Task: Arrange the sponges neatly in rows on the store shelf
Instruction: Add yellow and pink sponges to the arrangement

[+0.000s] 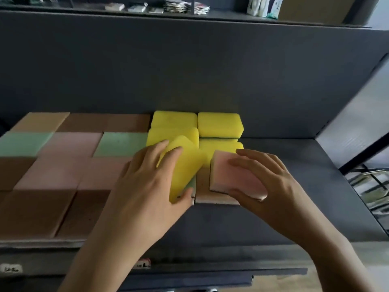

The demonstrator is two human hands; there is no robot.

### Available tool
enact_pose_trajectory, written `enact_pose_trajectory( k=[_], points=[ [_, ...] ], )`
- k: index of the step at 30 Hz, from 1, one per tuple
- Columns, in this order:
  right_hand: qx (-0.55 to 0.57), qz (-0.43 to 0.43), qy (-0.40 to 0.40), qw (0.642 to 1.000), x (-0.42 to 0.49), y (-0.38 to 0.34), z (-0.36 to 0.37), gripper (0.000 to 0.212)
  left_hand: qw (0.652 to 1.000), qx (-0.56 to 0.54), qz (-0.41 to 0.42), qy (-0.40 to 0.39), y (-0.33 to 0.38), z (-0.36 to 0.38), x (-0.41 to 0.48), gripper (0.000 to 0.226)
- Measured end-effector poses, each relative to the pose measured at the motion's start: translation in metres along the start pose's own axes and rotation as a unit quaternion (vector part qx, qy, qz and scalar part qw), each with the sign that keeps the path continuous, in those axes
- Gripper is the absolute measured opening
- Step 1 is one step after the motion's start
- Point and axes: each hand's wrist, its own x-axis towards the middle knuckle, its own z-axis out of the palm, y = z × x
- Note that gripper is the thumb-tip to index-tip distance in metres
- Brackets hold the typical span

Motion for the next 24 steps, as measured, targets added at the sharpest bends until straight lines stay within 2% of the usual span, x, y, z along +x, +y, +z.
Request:
enact_pose_trajectory(
  k=[7, 24],
  points=[
    [-0.004, -0.010, -0.003, 1.000, -0.009, 0.003, -0.002, 0.054, 0.996, 0.032, 0.087, 0.020, 0.015, 0.007, 0.003, 0.057],
    [0.005, -0.032, -0.039, 0.999, 0.006, 0.004, 0.024, 0.052, 0.996, -0.020, 0.080, 0.024, 0.002, 0.016, 0.007, 0.046]
  ],
)
